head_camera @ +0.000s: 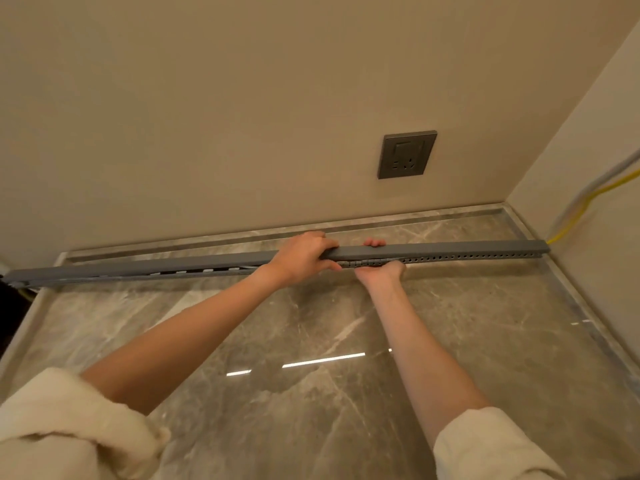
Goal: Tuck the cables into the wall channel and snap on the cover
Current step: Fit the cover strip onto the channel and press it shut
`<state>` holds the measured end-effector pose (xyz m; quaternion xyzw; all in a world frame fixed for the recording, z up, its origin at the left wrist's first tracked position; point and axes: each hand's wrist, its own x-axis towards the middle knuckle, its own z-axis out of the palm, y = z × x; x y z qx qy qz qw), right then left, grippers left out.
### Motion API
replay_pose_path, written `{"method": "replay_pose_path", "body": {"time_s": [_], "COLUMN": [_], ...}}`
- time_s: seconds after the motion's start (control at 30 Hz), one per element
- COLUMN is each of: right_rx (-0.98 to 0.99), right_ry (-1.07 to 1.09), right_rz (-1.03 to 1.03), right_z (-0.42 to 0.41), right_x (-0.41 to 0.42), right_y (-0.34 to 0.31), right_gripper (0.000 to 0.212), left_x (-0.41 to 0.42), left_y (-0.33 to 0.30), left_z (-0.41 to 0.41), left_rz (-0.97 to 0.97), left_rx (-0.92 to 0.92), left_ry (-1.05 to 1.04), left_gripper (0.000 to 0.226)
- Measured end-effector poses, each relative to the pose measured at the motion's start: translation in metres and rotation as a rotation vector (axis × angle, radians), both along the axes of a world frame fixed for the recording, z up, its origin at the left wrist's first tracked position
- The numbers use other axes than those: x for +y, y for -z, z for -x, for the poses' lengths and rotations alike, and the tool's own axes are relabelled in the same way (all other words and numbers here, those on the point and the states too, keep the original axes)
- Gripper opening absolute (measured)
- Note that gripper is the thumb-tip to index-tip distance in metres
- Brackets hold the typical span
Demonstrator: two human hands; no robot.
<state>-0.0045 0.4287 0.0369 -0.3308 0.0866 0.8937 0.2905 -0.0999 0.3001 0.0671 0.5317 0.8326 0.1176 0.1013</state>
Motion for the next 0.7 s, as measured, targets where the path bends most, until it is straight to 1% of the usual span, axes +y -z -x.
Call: {"method": "replay_pose_path", "body": {"time_s": [0.1, 0.17, 0.2, 0.23, 0.3, 0.33, 0.43, 0.47, 0.53, 0.6, 0.7], "right_rx": [-0.113, -0.278, -0.381, -0.481, -0.708, -0.806, -1.002, -1.076, -1.169, -1.233, -1.237], "right_ry": [0.011, -0.002, -0.043, -0.106, -0.228, -0.235, -0.255, -0.310, -0.413, -0.464, -0.467], "right_rz": [-0.007, -0.051, -0.084, -0.154, -0.326, -0.420, -0.519, -0.573, -0.678, -0.861, -1.274], "right_z": [0.008, 0.014, 0.015, 0.017, 0.016, 0.018, 0.034, 0.040, 0.050, 0.061, 0.075], "right_x": [0.004, 0.003, 0.003, 0.002, -0.014, -0.022, -0.040, -0.046, -0.062, -0.085, -0.130], "right_y": [0.002, -0.002, -0.005, -0.006, -0.015, -0.019, -0.027, -0.029, -0.031, -0.029, -0.023], "right_gripper": [0.049, 0.052, 0.049, 0.047, 0.053, 0.052, 0.043, 0.045, 0.058, 0.071, 0.080], "left_x": [-0.014, -0.032, -0.042, -0.053, -0.079, -0.092, -0.131, -0.143, -0.161, -0.172, -0.181], "left_y": [0.010, 0.016, 0.019, 0.020, 0.020, 0.019, 0.016, 0.016, 0.017, 0.019, 0.028], "left_z": [0.015, 0.032, 0.041, 0.050, 0.069, 0.077, 0.099, 0.105, 0.112, 0.114, 0.109], "left_rz": [0.055, 0.078, 0.091, 0.107, 0.146, 0.167, 0.219, 0.228, 0.230, 0.192, 0.088], "left_rx": [-0.041, -0.051, -0.051, -0.051, -0.065, -0.075, -0.090, -0.093, -0.092, -0.086, -0.018], "left_ry": [-0.014, -0.078, -0.121, -0.160, -0.201, -0.209, -0.232, -0.244, -0.263, -0.279, -0.311], "left_gripper": [0.059, 0.064, 0.065, 0.068, 0.072, 0.072, 0.062, 0.056, 0.044, 0.036, 0.038]}}
